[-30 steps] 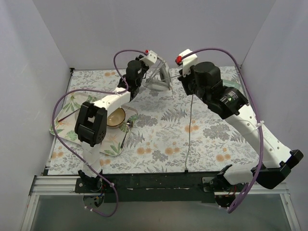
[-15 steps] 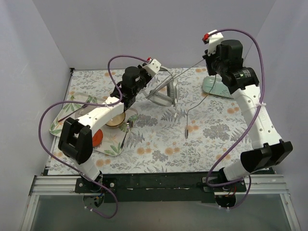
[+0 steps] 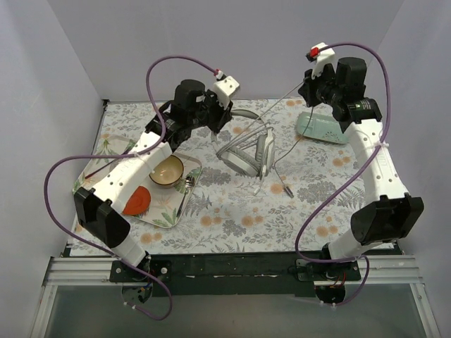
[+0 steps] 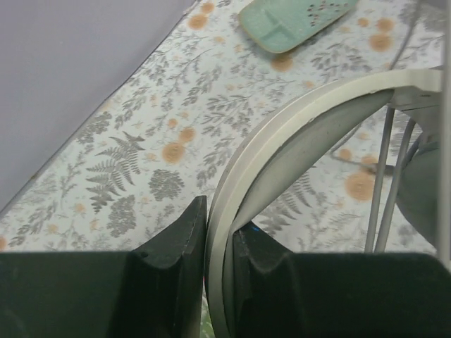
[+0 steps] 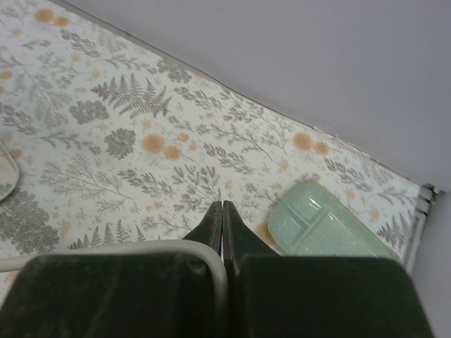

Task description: Wrap the headphones

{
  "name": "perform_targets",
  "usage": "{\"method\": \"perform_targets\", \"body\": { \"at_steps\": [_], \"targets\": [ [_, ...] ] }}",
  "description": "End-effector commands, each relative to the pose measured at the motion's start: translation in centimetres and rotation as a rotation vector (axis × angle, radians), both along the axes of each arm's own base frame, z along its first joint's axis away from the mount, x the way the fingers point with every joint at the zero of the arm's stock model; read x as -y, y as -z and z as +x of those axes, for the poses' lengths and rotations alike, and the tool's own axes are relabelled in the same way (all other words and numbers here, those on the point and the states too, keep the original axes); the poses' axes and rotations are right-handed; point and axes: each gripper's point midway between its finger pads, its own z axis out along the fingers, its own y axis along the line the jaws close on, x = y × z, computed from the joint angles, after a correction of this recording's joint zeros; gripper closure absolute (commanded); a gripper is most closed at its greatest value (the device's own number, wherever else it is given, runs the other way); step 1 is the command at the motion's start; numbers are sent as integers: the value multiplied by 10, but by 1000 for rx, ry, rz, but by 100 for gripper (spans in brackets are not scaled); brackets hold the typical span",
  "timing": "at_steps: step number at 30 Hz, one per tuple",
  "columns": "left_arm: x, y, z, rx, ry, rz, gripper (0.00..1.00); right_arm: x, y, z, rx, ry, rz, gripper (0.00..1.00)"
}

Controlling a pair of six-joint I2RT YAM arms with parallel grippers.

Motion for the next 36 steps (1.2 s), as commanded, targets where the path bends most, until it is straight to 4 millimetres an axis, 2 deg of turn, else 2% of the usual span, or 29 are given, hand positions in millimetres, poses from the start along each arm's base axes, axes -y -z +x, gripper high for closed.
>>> {"method": "perform_targets", "body": {
  "at_steps": [1,3,4,5,6,7,9,10,11,12,13,14,15,17,18,20,21,23,24,26,28,29,32,36],
  "targets": [
    [-3,-77,-60,-133,104,-174,100,-4,-30,10,170,-117,133,99],
    [-3,-101,-59,-135,64,-243,100,-24,-13,3,171,-202,181,98],
    [-4,-123,-60,-101,60,-280,100,-30,-7,0,170,-213,202,98],
    [-4,-133,-60,-90,55,-302,100,-38,-7,-3,186,-232,231,96],
    [-4,-145,-59,-83,43,-335,100,-51,-18,-10,251,-280,253,93],
    [-4,-160,-57,-58,38,-362,100,-58,5,-15,216,-292,274,90],
    [-4,-176,-54,-47,22,-401,100,-77,12,-26,214,-326,342,88],
    [-3,-182,-53,-40,20,-413,100,-81,23,-28,228,-333,365,87],
    [-1,-195,-50,-20,22,-434,100,-87,23,-31,238,-343,392,85],
    [-2,-200,-46,-13,6,-447,100,-97,29,-33,215,-353,430,83],
    [-2,-206,-44,-5,0,-462,100,-102,27,-34,243,-365,453,82],
    [-1,-216,-41,16,-2,-480,100,-108,37,-35,223,-367,467,81],
    [-1,-222,-39,28,-13,-492,100,-119,48,-35,189,-374,488,79],
    [-3,-231,-33,50,-36,-510,100,-129,56,-33,174,-380,500,76],
    [-4,-239,-32,72,-40,-526,100,-138,71,-30,140,-382,504,74],
    [-9,-248,-27,102,-74,-542,100,-146,83,-29,113,-384,520,72],
    [-11,-257,-26,129,-79,-560,100,-151,100,-28,77,-380,522,70],
    [-17,-268,-23,167,-110,-579,100,-157,115,-27,49,-383,530,69],
    [-17,-273,-22,182,-113,-586,100,-163,135,-27,7,-380,523,68],
    [-23,-286,-24,221,-123,-607,100,-169,161,-26,-39,-378,514,67],
    [-26,-295,-26,245,-127,-621,100,-174,178,-29,-70,-381,507,66],
    [-27,-295,-25,250,-133,-620,100,-174,193,-28,-97,-366,502,66],
    [-30,-298,-26,261,-139,-621,100,-174,217,-31,-140,-345,504,66],
    [-31,-300,-25,265,-149,-627,100,-180,241,-35,-188,-344,510,67]
  ]
}}
